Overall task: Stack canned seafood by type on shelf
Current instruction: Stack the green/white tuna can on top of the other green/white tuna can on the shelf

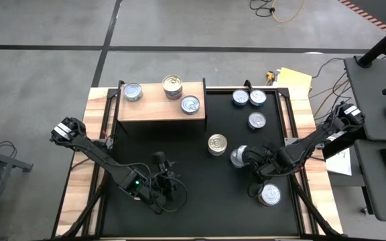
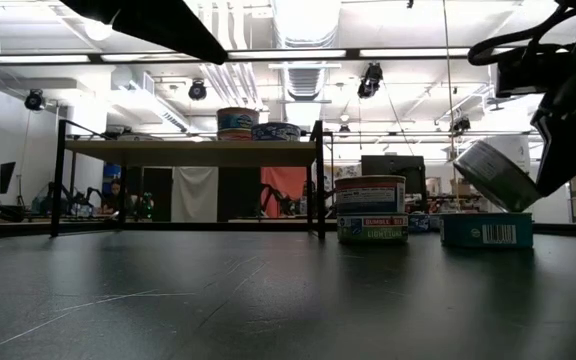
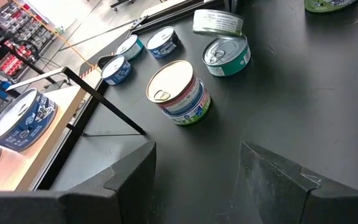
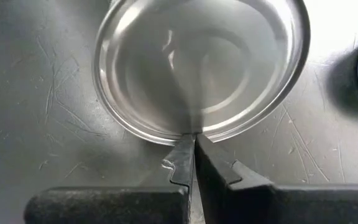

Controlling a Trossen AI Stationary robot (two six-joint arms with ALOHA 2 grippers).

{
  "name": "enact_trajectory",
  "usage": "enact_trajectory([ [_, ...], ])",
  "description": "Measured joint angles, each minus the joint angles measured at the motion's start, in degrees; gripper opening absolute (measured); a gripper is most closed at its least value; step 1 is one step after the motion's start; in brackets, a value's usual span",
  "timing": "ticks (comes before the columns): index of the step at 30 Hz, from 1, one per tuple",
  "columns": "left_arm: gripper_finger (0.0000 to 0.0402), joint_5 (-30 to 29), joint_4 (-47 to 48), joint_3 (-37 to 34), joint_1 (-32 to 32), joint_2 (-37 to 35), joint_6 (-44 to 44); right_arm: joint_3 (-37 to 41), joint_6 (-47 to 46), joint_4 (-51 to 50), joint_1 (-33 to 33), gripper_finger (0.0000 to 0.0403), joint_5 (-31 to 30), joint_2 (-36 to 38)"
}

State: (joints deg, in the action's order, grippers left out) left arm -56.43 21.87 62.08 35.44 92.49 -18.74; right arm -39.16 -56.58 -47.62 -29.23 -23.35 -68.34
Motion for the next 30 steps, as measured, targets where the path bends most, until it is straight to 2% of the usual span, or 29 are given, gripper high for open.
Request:
enact_trajectory([
  [13,0.0217,0.0,0.0,0.0,0.0,0.0,0.0,0.2,-0.6,2.9,0.0,0.0009,-0.2,0.0],
  [24,0.0217,0.0,0.0,0.0,0.0,0.0,0.0,4.7,0.0,8.1,0.0,0.0009,-0.8,0.0],
  [30,0.0217,0.0,0.0,0.0,0.0,0.0,0.0,5.9,-1.8,7.1,0.0,0.0009,-2.2,0.0],
])
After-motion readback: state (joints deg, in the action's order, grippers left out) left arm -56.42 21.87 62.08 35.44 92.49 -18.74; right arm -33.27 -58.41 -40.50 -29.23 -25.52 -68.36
